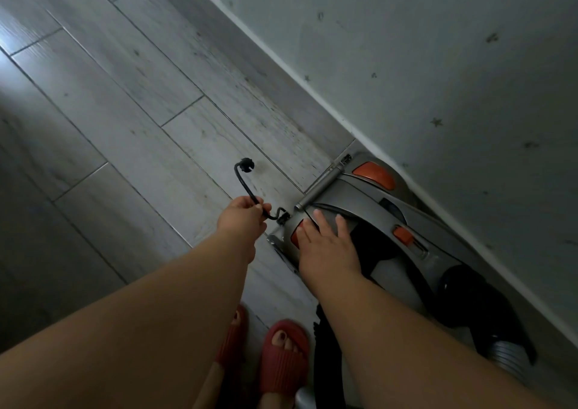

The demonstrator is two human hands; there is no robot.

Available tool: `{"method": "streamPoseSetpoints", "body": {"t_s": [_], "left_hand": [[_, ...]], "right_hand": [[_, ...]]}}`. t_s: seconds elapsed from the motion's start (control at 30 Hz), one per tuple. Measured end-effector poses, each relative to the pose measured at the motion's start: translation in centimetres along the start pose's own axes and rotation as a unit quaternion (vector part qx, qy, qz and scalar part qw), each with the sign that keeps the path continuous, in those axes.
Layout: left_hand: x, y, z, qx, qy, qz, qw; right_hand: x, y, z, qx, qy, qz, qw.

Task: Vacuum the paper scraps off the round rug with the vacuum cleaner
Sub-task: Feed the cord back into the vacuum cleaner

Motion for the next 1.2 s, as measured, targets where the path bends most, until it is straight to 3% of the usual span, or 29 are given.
{"method": "streamPoseSetpoints", "body": {"t_s": [0.5,0.67,0.83,0.93,1.0,1.03,1.1,1.2], "left_hand": [[0.8,0.8,0.1,-0.02,-0.017,0.007,1.0],[0.5,0.2,0.1,-0.021,0.092,-0.009,0.995],[1.0,-0.2,0.8,-0.055,0.093,-0.001,0.994],[1.0,-1.2,-0.1,0.019,-0.031,-0.011,0.999],[0.8,-1.4,-0.1,0.039,-0.228,0.022,0.973],[0.6,-1.5,-0.1,0.025,-0.224,0.025,0.974],[0.9,-1.6,-0.2,-0.029,-0.063,-0.023,0.997],[0.6,-1.3,-0.3,-0.075,0.102,-0.054,0.991]], "right_hand": [[-0.4,-0.5,0.6,-0.096,0.034,0.006,0.995],[-0.2,-0.4,0.9,-0.087,-0.006,0.005,0.996],[-0.2,-0.4,1.0,-0.074,-0.006,0.0,0.997],[-0.2,-0.4,1.0,-0.073,-0.001,0.001,0.997],[-0.2,-0.4,0.9,-0.069,0.001,0.003,0.998],[-0.2,-0.4,0.9,-0.066,0.0,0.003,0.998],[-0.3,-0.3,1.0,-0.06,-0.002,0.005,0.998],[-0.3,-0.2,1.1,-0.059,-0.004,0.001,0.998]]}}
Point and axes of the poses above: each hand's wrist, its own y-axis away from the middle knuckle, its own z-axis out of the palm, x = y × z, the point moved 2 cm from there along -y, towards the middle knuckle, and after that the axes turned 1 degree about y, right-handed, at the moved point
